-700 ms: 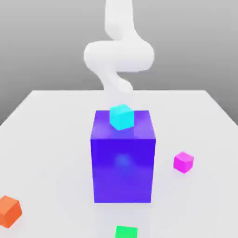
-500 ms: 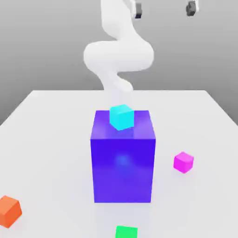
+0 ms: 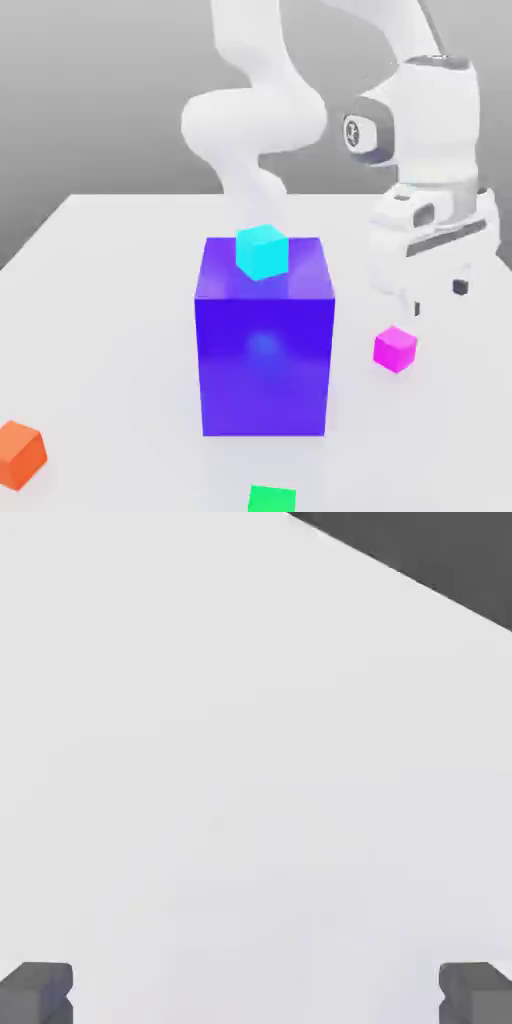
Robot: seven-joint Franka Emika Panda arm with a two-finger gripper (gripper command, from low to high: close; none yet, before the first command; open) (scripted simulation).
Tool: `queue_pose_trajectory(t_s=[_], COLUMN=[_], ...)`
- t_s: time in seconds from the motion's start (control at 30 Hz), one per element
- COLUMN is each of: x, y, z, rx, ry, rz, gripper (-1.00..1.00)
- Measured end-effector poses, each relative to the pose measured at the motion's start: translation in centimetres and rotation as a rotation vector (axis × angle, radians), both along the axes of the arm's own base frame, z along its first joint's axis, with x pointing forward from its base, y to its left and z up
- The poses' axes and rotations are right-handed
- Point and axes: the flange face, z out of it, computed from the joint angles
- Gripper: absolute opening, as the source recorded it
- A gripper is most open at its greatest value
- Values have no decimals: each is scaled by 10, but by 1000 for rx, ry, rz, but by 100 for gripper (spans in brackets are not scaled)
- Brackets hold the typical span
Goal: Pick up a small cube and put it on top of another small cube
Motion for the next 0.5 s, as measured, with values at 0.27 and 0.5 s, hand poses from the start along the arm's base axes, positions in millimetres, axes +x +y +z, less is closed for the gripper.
queue_pose_trajectory(t_s=[0.27, 0.5], x=[-44, -47], y=[-1, -2], z=[-78, -107], rx=[-59, -63], ry=[64, 64], rz=[86, 86], gripper=[0, -100])
